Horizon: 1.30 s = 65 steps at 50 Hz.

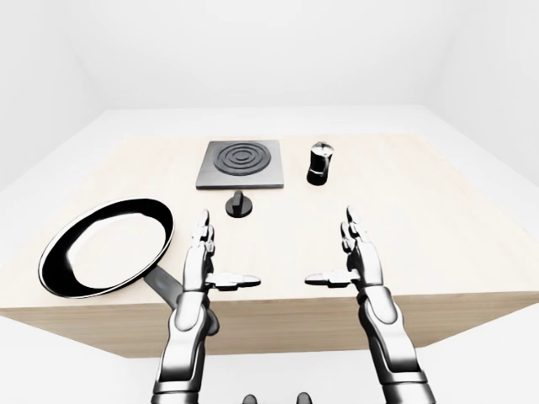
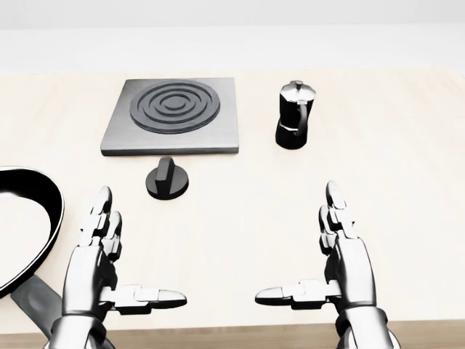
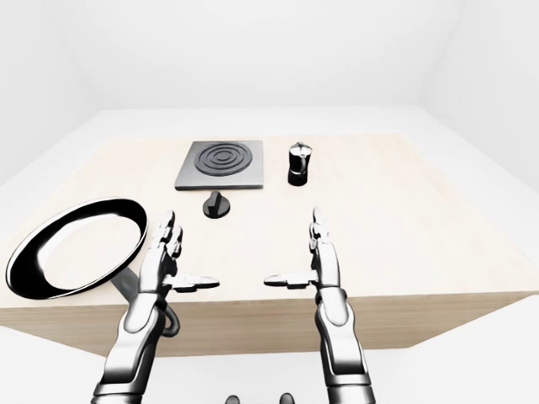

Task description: Turn on the stove.

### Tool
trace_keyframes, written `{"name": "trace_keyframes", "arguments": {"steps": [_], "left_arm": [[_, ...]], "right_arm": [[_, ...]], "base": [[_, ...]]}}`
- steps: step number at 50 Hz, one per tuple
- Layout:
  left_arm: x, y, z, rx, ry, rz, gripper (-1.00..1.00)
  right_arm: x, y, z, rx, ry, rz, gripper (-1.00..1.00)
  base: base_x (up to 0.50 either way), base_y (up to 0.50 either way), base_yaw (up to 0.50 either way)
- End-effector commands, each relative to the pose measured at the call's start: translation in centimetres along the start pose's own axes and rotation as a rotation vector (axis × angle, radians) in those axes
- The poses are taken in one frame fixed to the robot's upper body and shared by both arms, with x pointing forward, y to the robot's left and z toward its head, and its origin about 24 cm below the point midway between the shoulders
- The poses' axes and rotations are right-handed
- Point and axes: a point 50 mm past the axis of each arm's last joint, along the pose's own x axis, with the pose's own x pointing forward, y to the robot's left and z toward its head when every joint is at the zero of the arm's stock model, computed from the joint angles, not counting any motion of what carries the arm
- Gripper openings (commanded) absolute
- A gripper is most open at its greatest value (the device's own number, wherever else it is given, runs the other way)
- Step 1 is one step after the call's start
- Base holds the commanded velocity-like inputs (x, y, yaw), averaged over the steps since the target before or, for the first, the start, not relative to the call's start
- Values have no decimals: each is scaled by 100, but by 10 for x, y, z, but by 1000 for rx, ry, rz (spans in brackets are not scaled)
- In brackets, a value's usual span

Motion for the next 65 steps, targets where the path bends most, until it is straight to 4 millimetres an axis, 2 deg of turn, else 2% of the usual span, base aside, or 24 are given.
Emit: {"name": "trace_keyframes", "arguments": {"steps": [1, 30, 65], "left_arm": [[-1, 7, 0, 4, -4, 4, 100], [-1, 6, 0, 7, -3, -3, 100], [-1, 7, -2, 3, 6, -1, 100]], "right_arm": [[-1, -5, 0, -10, -4, 9, 100], [-2, -5, 1, -14, -8, 10, 100], [-2, -5, 0, -12, -3, 8, 100]], "base": [[0, 0, 0], [0, 0, 0], [31, 0, 0]]}}
